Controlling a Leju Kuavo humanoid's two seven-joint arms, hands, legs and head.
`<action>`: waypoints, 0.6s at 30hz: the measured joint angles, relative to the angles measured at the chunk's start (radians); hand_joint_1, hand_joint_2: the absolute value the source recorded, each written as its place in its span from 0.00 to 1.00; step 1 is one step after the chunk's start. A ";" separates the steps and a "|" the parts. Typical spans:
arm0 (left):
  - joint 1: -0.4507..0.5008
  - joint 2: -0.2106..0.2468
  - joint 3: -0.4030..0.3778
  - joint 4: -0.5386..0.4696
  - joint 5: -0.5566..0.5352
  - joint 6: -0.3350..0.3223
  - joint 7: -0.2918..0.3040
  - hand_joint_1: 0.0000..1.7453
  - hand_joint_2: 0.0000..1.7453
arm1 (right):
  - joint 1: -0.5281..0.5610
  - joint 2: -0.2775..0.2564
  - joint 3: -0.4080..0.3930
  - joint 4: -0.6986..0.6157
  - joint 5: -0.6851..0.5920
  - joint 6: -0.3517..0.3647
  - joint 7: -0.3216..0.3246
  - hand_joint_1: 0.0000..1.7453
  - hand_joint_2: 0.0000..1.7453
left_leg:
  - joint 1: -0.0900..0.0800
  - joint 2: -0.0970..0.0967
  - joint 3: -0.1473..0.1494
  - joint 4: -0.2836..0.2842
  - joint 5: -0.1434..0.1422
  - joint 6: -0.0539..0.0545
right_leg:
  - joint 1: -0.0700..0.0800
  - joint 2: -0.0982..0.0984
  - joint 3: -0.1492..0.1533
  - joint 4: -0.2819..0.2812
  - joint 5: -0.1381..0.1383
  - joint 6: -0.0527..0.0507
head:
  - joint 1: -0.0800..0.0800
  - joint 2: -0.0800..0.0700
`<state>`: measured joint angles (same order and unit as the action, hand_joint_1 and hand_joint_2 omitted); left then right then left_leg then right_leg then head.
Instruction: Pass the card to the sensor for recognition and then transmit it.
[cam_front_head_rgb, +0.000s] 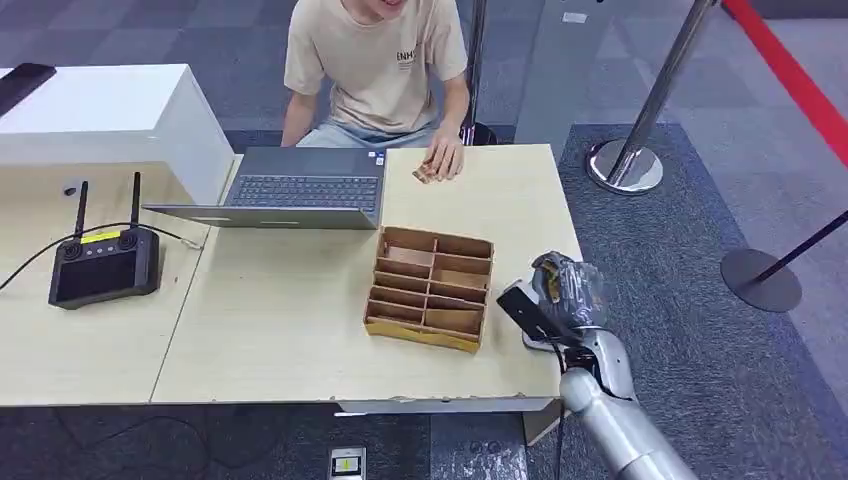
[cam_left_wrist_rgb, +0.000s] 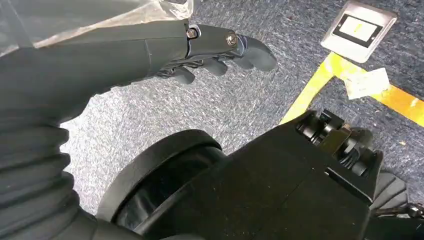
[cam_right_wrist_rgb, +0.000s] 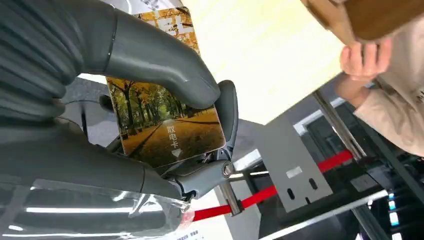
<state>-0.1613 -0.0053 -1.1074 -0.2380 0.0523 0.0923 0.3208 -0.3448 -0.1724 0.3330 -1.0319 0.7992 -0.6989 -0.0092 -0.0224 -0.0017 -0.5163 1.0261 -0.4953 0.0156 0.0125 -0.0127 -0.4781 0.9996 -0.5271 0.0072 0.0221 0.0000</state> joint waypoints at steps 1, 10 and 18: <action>0.000 0.000 0.000 0.000 0.000 0.000 0.000 0.00 1.00 | 0.000 0.000 0.000 0.006 0.003 0.000 0.000 1.00 1.00 | 0.000 0.000 0.000 0.000 0.000 0.000 | 0.000 0.000 0.000 0.000 0.000 0.000 | 0.000 0.000; 0.000 0.000 0.000 0.000 0.003 0.000 0.000 0.00 1.00 | 0.000 0.000 0.000 0.060 0.020 0.000 0.017 1.00 1.00 | 0.000 0.000 0.000 0.000 0.000 0.000 | 0.000 0.000 0.000 0.000 0.000 0.000 | 0.000 0.000; -0.001 0.000 0.000 0.000 0.003 -0.005 0.004 0.00 1.00 | -0.005 0.000 0.000 0.125 0.001 0.000 0.016 1.00 1.00 | 0.000 0.000 0.000 0.000 0.000 0.000 | 0.000 0.000 0.000 0.000 0.000 0.000 | 0.000 0.000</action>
<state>-0.1618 -0.0057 -1.1074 -0.2380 0.0557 0.0878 0.3250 -0.3502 -0.1724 0.3330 -0.9068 0.8004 -0.6992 0.0069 -0.0224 -0.0017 -0.5164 1.0261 -0.4953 0.0156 0.0124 -0.0127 -0.4779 0.9995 -0.5271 0.0073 0.0221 0.0000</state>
